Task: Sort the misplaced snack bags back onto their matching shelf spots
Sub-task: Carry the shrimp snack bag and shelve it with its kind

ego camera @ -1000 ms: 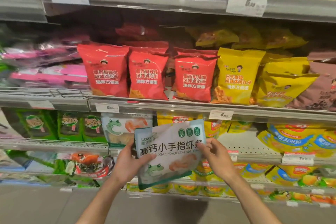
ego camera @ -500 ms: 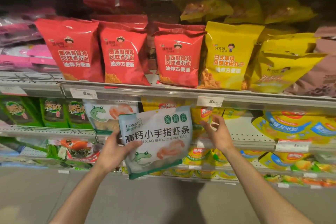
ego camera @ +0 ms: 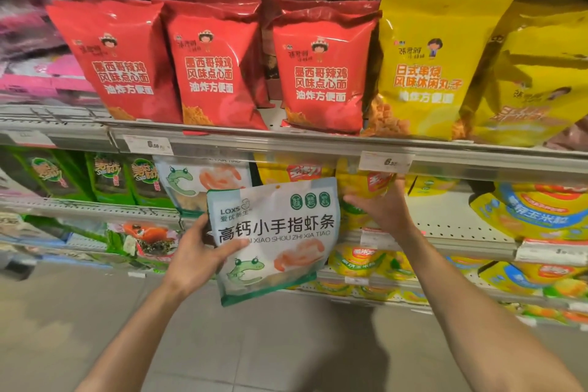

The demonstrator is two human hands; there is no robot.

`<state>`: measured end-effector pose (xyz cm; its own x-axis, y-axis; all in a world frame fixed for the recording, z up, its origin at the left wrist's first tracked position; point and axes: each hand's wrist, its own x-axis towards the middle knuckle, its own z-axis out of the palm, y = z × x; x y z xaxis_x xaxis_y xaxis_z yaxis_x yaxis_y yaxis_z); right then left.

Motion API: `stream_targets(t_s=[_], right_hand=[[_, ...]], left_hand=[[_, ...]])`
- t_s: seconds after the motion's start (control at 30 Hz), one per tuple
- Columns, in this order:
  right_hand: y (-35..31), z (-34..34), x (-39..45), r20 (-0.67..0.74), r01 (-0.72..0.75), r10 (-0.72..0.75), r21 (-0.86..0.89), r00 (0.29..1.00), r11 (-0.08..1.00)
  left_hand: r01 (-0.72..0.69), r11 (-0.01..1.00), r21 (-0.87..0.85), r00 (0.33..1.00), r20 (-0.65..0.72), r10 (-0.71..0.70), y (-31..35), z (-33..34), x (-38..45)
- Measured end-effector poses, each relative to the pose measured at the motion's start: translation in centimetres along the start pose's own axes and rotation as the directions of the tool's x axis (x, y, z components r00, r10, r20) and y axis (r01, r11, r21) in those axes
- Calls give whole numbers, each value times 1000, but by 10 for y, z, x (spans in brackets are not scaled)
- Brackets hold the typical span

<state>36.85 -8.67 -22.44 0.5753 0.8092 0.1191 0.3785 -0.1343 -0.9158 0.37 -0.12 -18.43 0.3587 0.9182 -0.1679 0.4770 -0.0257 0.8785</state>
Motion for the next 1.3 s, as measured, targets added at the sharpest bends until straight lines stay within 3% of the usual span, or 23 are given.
stream_targets(t_s=[0.2,0.4,0.57,0.73,1.0,1.17,1.2,1.3], right_hand=[[-4,21,1,-196,-93,79,-61,977,994],[12,18,-6,-342,-140,127,-14,931,990],[11,14,-11,-445,-199,187,21,876,980],[15,-2,-13,-549,-279,200,-64,812,958],[16,-12,-19,-481,-329,246,-96,841,939],[4,-2,-65,-548,-341,265,-40,794,939],[-1,4,-73,-518,-324,255,-46,817,945],[-16,31,-69,-229,-266,239,-97,944,959]], left_hand=[[7,1000,-25,1000,3,-7,1,-1,5],[9,999,-54,1000,9,-8,-5,-4,7],[9,998,-59,1000,17,-8,-5,-2,12],[5,997,-72,999,35,-3,-3,1,18],[2,997,-80,999,49,2,-5,-4,17],[24,996,-89,999,40,-21,-11,-19,15],[33,995,-94,999,31,-30,-13,-23,15],[36,995,-95,999,6,-35,-17,-34,13]])
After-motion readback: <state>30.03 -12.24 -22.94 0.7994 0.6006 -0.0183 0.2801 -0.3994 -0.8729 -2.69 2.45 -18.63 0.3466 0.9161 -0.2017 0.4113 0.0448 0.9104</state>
